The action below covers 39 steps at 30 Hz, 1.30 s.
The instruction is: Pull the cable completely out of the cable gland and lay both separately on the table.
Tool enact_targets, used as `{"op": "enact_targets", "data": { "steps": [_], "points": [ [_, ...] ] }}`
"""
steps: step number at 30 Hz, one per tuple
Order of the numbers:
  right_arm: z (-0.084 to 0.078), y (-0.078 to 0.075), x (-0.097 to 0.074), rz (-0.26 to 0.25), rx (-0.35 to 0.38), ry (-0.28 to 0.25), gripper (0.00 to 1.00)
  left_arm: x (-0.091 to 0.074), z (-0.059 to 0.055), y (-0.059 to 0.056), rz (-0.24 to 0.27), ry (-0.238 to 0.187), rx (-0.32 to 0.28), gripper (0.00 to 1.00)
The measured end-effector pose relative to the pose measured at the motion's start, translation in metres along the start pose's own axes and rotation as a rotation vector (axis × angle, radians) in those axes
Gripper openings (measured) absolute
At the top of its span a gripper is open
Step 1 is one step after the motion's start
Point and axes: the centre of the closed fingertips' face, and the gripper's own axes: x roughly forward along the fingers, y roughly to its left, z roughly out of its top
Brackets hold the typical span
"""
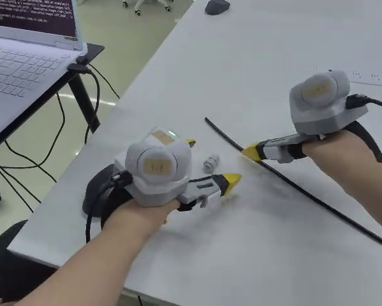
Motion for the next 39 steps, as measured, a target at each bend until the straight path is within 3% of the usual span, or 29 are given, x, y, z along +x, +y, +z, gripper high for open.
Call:
{"op": "enact_targets", "data": {
  "steps": [1, 2, 4, 5, 6, 8, 12, 15, 21, 23, 25, 28, 31, 35, 39],
  "points": [
    [-0.004, -0.008, -0.007, -0.015, 0.018, -0.003, 0.84, 0.001, 0.004, 0.000, 0.012, -0.011, -0.025, 0.99],
    [-0.011, -0.015, -0.015, -0.028, 0.042, 0.003, 0.90, -0.002, 0.003, 0.002, 0.043, 0.014, -0.053, 0.96],
    [-0.025, -0.031, -0.036, -0.051, 0.073, 0.013, 0.99, -0.001, 0.010, -0.005, 0.019, 0.005, -0.043, 1.00],
    [-0.034, -0.036, -0.046, -0.055, 0.084, 0.039, 0.99, -0.001, 0.012, -0.008, 0.023, 0.014, -0.031, 1.00],
    [-0.040, -0.043, -0.058, -0.056, 0.076, 0.022, 0.99, -0.002, 0.014, -0.010, 0.027, 0.027, 0.000, 1.00],
    [-0.050, -0.053, -0.078, -0.066, 0.101, 0.018, 0.99, -0.003, 0.021, -0.018, 0.019, 0.036, -0.008, 1.00],
    [-0.085, -0.081, -0.126, -0.097, 0.154, 0.067, 0.99, -0.002, 0.035, -0.031, 0.021, 0.060, -0.033, 1.00],
    [-0.105, -0.106, -0.166, -0.127, 0.217, 0.048, 0.99, 0.002, 0.047, -0.044, 0.024, 0.059, -0.045, 1.00],
    [-0.147, -0.146, -0.232, -0.181, 0.291, 0.044, 0.99, 0.003, 0.055, -0.061, 0.046, 0.068, -0.122, 1.00],
    [-0.153, -0.159, -0.252, -0.211, 0.326, -0.013, 0.99, 0.002, 0.060, -0.069, 0.053, 0.066, -0.123, 1.00],
    [-0.166, -0.166, -0.269, -0.224, 0.368, -0.031, 0.99, 0.002, 0.065, -0.075, 0.060, 0.059, -0.118, 1.00],
    [-0.181, -0.174, -0.284, -0.238, 0.379, -0.031, 0.99, 0.003, 0.065, -0.079, 0.075, 0.076, -0.100, 1.00],
    [-0.191, -0.176, -0.299, -0.243, 0.405, -0.048, 0.99, 0.005, 0.069, -0.090, 0.072, 0.060, -0.166, 1.00],
    [-0.189, -0.170, -0.307, -0.225, 0.416, -0.083, 0.99, 0.007, 0.067, -0.098, 0.083, 0.077, -0.141, 1.00],
    [-0.179, -0.170, -0.310, -0.226, 0.408, -0.138, 0.99, 0.009, 0.074, -0.107, 0.074, 0.064, -0.157, 1.00]
  ]
}}
